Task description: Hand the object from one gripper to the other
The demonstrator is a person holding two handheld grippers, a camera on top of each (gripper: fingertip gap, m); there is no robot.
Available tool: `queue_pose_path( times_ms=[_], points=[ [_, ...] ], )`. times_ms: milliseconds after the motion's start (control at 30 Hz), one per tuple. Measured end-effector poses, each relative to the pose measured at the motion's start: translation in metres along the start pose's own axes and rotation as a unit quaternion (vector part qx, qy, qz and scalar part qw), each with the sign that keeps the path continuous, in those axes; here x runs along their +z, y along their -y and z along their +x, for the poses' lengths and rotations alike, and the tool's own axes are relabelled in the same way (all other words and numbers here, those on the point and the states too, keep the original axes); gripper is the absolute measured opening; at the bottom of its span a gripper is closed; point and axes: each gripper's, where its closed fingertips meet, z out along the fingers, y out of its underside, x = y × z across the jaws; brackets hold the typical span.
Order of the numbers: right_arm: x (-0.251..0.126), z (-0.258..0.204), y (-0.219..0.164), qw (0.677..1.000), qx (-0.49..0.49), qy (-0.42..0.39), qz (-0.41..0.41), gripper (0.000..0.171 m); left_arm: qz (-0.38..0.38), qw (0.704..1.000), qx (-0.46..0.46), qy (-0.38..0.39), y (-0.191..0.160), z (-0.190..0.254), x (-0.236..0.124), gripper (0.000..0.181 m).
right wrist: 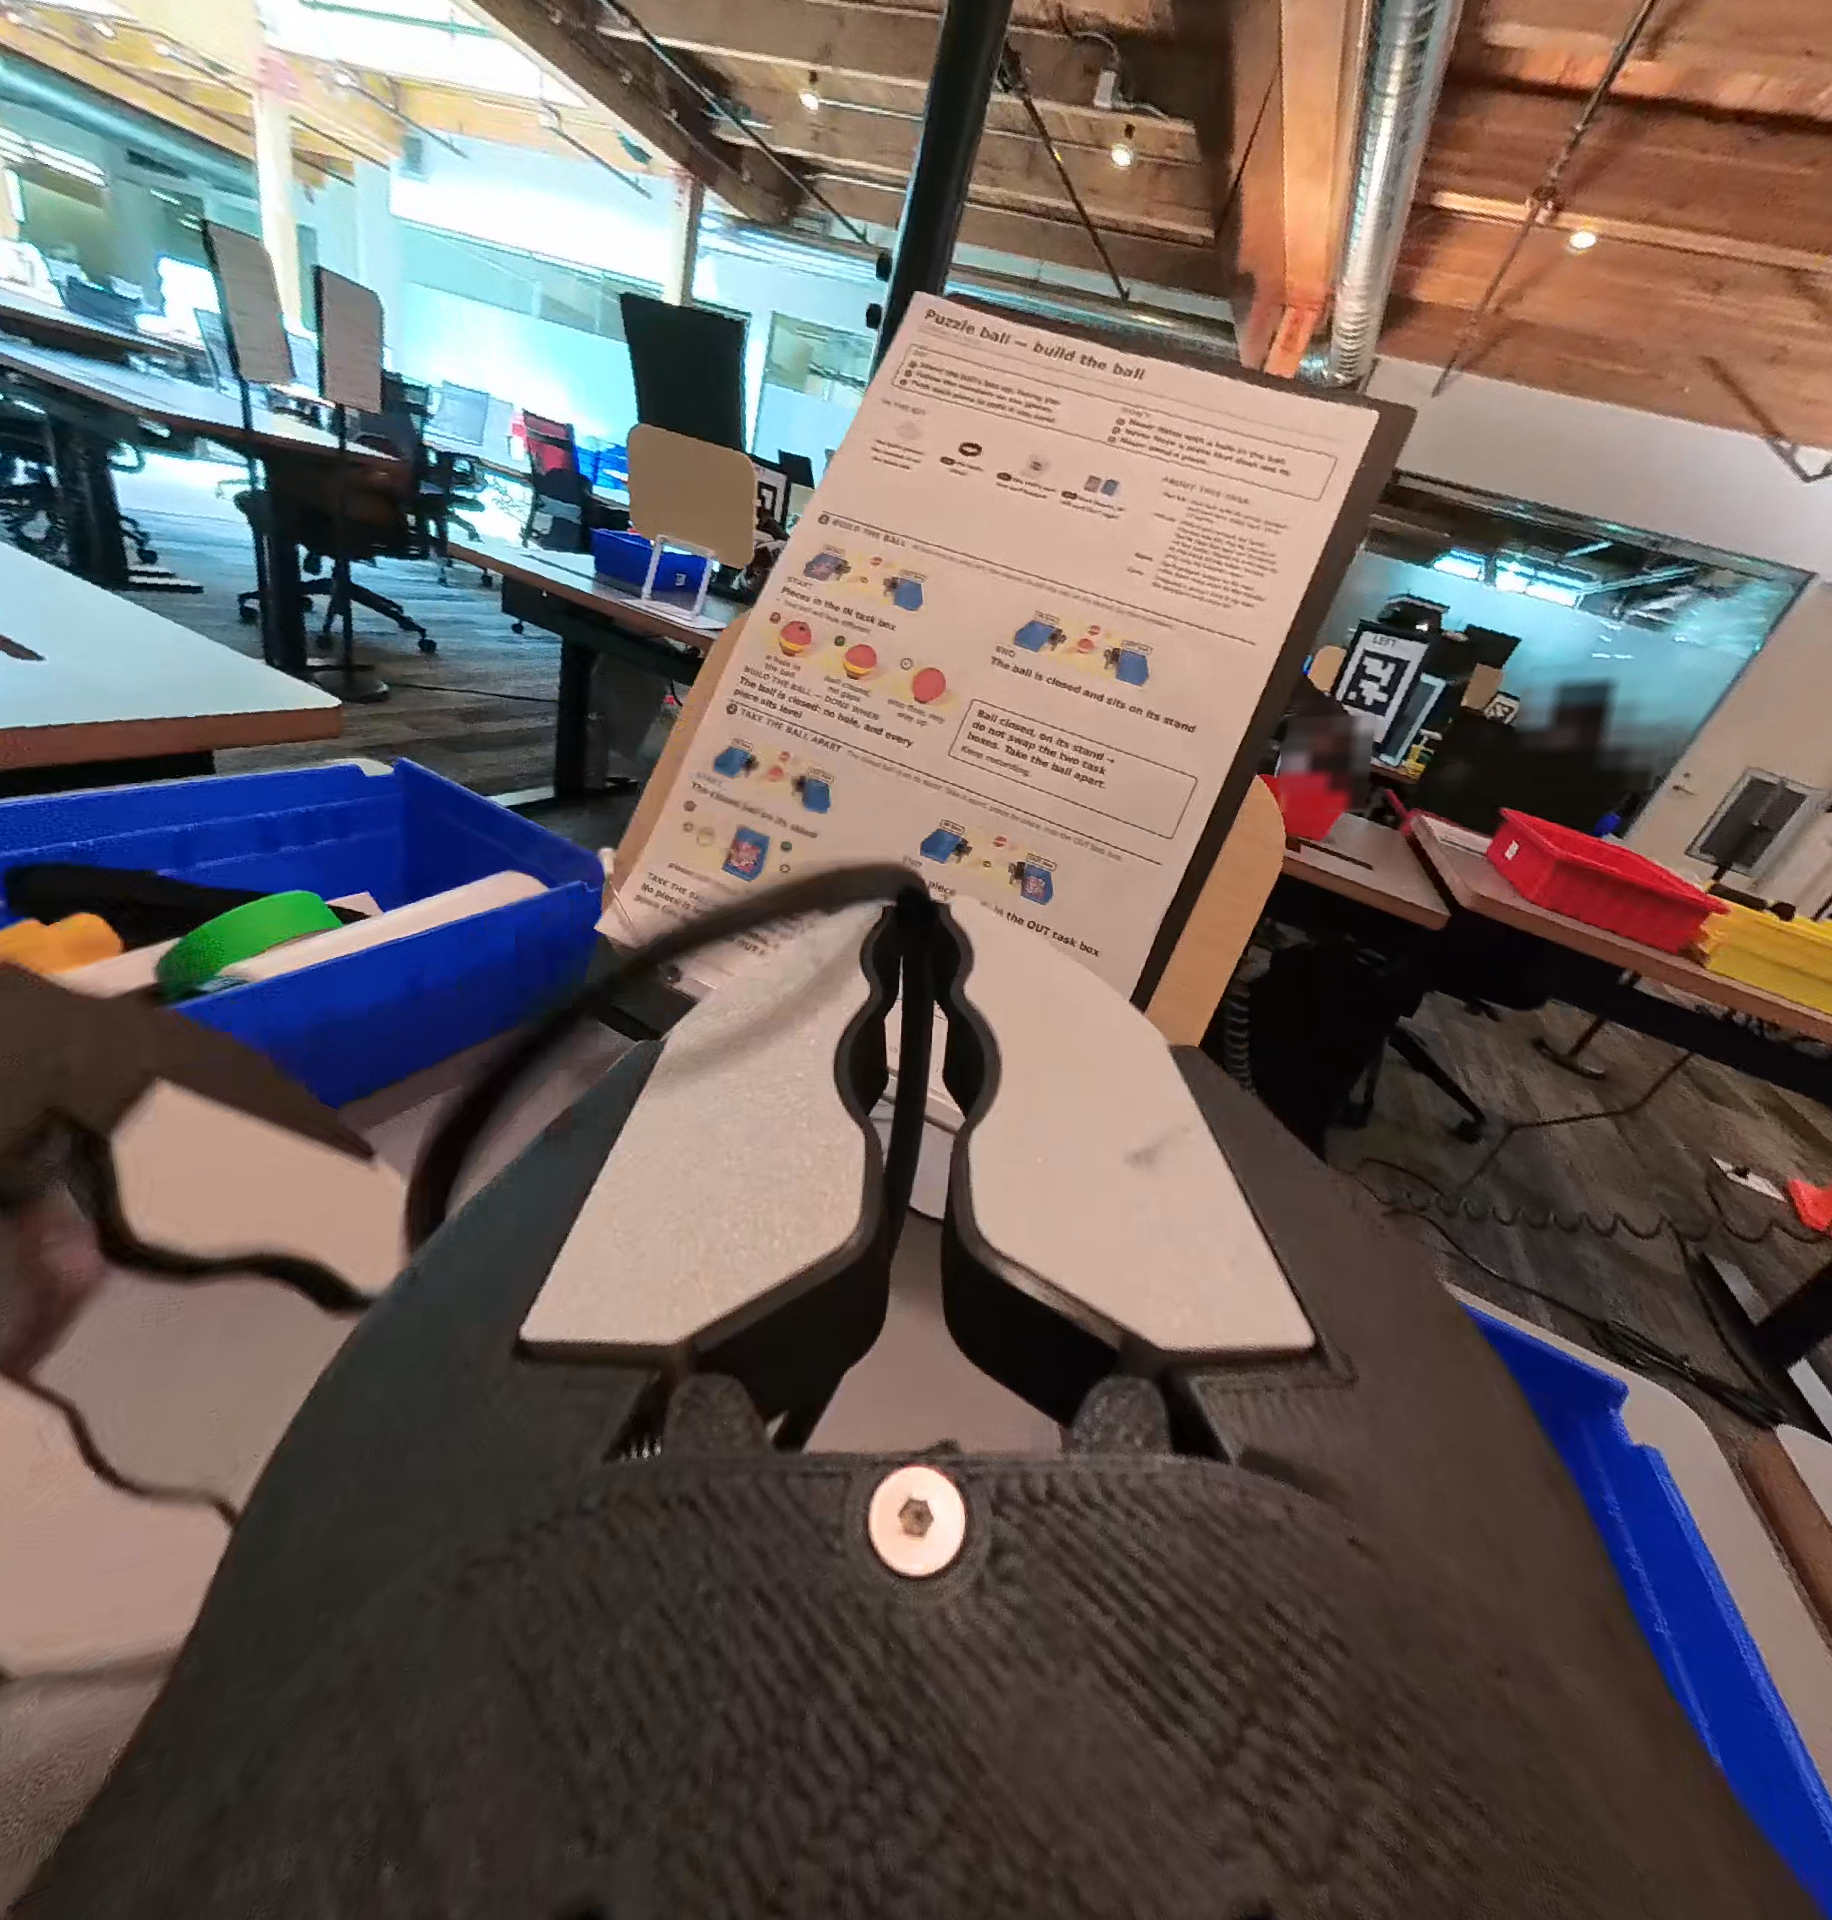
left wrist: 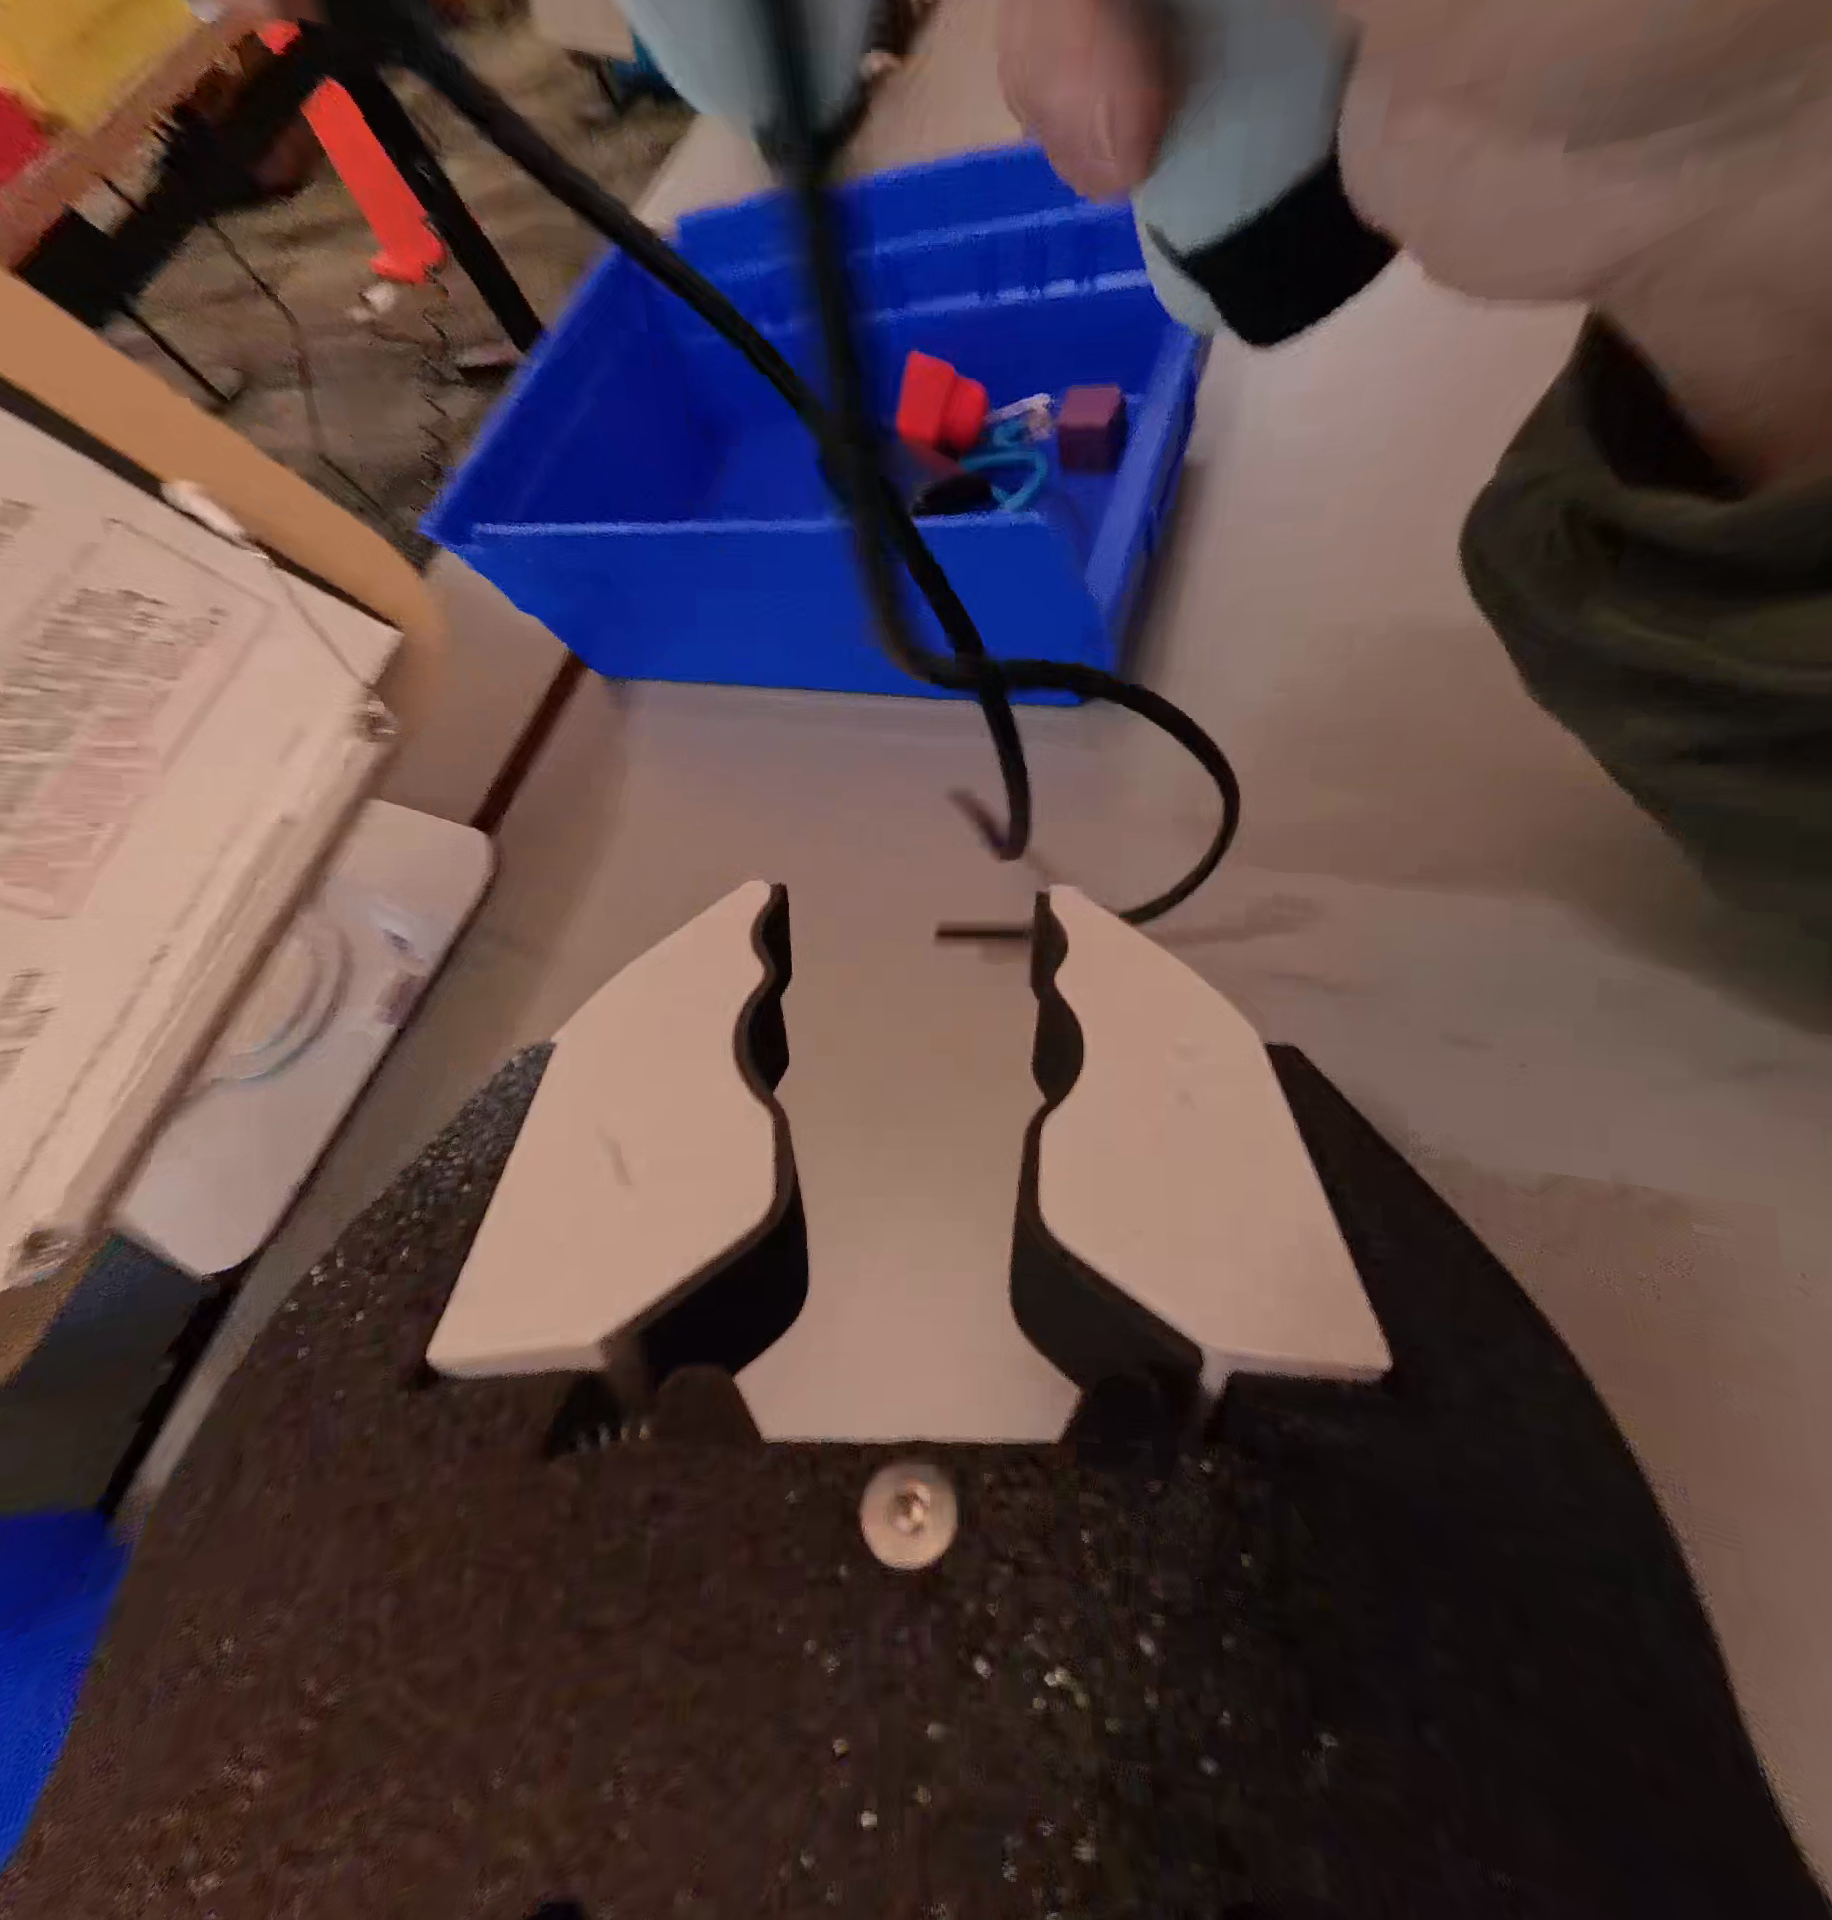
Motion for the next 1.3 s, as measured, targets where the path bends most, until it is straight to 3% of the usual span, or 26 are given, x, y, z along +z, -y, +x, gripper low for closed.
queue_pose_path(
  times_ms=[167, 267, 467, 500, 767, 1100, 1233, 1267, 1300],
  points=[
    [-0.004, -0.007, 0.013, 0.999, 0.023, 0.010, 0.031, 0.006, -0.039, 0.998, -0.033, -0.026, -0.018, 0.016, 0.031, 0.056],
    [-0.004, -0.015, 0.019, 0.998, 0.037, 0.037, 0.046, 0.006, -0.014, 0.998, -0.048, -0.024, -0.015, 0.013, 0.036, 0.059],
    [-0.007, -0.026, 0.028, 0.995, 0.049, 0.066, 0.063, 0.006, 0.021, 0.997, -0.066, 0.026, -0.015, -0.010, 0.041, 0.018],
    [-0.007, -0.027, 0.029, 0.994, 0.050, 0.068, 0.066, 0.005, 0.022, 0.997, -0.066, 0.014, -0.017, -0.007, 0.043, 0.000],
    [-0.003, 0.001, 0.008, 0.999, 0.022, 0.014, 0.030, 0.006, 0.037, 0.997, -0.062, -0.004, -0.007, -0.013, 0.024, 0.000],
    [-0.014, 0.021, 0.012, 0.997, 0.059, 0.012, 0.057, 0.005, 0.119, 0.983, -0.089, -0.111, 0.012, -0.011, -0.014, 0.000],
    [-0.011, 0.016, 0.011, 0.997, 0.055, 0.022, 0.055, 0.005, 0.120, 0.979, -0.089, -0.141, 0.012, -0.001, -0.011, 0.018],
    [-0.011, 0.014, 0.011, 0.997, 0.053, 0.024, 0.053, 0.005, 0.116, 0.978, -0.088, -0.151, 0.011, 0.003, -0.011, 0.017],
    [-0.010, 0.013, 0.011, 0.997, 0.053, 0.026, 0.054, 0.006, 0.110, 0.979, -0.087, -0.147, 0.010, 0.002, -0.009, 0.004]
  ],
)
